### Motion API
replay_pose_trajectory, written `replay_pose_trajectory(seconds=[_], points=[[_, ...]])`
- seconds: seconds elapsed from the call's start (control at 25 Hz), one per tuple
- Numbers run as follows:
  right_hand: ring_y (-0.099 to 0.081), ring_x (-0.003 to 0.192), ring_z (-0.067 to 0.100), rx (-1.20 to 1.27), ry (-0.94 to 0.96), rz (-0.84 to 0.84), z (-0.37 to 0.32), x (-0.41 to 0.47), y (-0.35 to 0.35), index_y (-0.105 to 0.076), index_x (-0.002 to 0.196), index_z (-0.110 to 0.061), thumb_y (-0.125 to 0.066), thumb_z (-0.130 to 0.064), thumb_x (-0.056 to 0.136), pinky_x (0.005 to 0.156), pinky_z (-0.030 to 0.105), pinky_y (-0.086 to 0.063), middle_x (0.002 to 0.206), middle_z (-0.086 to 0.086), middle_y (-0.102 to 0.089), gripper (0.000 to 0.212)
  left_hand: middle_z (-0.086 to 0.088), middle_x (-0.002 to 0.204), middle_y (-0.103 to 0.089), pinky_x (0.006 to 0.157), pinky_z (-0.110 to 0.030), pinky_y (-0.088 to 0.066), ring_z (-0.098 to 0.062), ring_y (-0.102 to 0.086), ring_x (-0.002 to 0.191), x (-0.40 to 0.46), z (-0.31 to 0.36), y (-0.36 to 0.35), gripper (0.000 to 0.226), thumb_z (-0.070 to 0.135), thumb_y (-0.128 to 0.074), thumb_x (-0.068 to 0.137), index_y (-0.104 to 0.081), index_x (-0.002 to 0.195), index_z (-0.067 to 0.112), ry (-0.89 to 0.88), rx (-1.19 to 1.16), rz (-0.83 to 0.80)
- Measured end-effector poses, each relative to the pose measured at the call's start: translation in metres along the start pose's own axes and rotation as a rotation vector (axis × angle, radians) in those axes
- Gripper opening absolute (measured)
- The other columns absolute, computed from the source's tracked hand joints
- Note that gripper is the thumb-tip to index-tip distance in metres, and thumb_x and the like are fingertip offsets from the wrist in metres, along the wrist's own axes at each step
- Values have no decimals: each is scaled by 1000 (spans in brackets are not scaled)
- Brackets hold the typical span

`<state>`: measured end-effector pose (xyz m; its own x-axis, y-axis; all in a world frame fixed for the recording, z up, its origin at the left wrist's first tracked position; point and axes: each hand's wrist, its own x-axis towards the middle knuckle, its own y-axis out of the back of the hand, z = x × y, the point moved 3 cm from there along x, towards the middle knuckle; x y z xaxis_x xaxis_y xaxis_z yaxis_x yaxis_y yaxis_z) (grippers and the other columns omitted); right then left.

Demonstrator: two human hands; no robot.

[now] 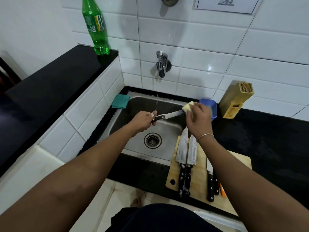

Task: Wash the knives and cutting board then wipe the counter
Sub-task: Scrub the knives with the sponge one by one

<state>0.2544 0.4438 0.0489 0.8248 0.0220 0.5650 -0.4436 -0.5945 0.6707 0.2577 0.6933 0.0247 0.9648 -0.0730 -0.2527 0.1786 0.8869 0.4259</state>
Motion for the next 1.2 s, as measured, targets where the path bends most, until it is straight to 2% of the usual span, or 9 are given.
replay_pose_trajectory(seconds=[0.12, 0.32, 0.44, 0.52, 0.6, 0.68, 0.84, 1.0, 1.2], points=[[-52, 108, 29, 72, -71, 141, -10, 2, 4, -68, 111, 0, -64, -12, 90, 98, 22, -33, 113, 19, -61, 25, 3, 54, -56, 46, -24, -39, -12, -47, 48, 1, 0, -3, 40, 44, -49, 102, -59, 78, 14, 0, 100, -55], [-53, 108, 31, 63, 59, -24, -31, -1, -10, -69, 112, -3, -66, -13, 88, 97, 36, -43, 113, 17, -61, 27, 1, 71, -59, 63, -33, -44, -13, -53, 64, -6, 7, -9, 22, 39, -62, 96, -51, 85, 23, -153, 238, -59], [-52, 104, 29, 29, 261, -71, -49, -12, -21, -68, 112, -4, -65, -15, 87, 94, 31, -40, 111, 16, -62, 27, 6, 69, -57, 64, -33, -43, -10, -52, 65, -10, 18, -9, 19, 36, -61, 97, -61, 83, 24, -301, 267, -97], [-53, 103, 30, -1, 297, -85, -39, -15, -18, -68, 112, -3, -65, -15, 88, 94, 34, -43, 109, 17, -61, 27, 11, 65, -57, 63, -31, -41, -5, -50, 61, -14, 20, -4, 23, 35, -59, 98, -69, 84, 21, -336, 282, -117], [-54, 100, 34, 1, 57, -45, -24, -6, -12, -68, 111, -2, -65, -14, 88, 90, 42, -47, 103, 18, -59, 26, 13, 57, -53, 59, -27, -38, 0, -45, 54, -18, 19, -2, 32, 37, -54, 101, -72, 83, 19, -335, 238, -119], [-52, 95, 32, 46, -73, -5, -33, 0, -14, -68, 107, -2, -64, -15, 88, 86, 36, -44, 98, 17, -57, 23, 10, 53, -47, 54, -25, -36, -3, -41, 49, -22, 20, -4, 50, 42, -41, 105, -72, 84, 8, -300, 54, -108], [-49, 90, 25, 72, 358, -67, -65, -21, -22, -66, 106, -2, -66, -12, 86, 79, 27, -41, 96, 14, -56, 22, 8, 46, -41, 43, -17, -29, -3, -35, 42, -20, 24, 1, 69, 43, -30, 108, -68, 84, -10, -257, -186, -80], [-51, 90, 34, -11, -60, 34, -36, 1, -8, -68, 100, 0, -64, -11, 85, 80, 37, -42, 93, 18, -54, 19, 8, 43, -39, 43, -18, -28, -5, -34, 40, -25, 20, 3, 67, 45, -32, 107, -72, 77, -1, -275, -163, -60], [-48, 91, 25, 63, 433, -68, -87, -15, -27, -67, 104, -2, -62, -16, 88, 80, 27, -37, 96, 14, -56, 21, 4, 50, -38, 48, -23, -30, -8, -35, 45, -17, 23, 3, 66, 49, -27, 107, -59, 68, 6, -242, -255, -38]])
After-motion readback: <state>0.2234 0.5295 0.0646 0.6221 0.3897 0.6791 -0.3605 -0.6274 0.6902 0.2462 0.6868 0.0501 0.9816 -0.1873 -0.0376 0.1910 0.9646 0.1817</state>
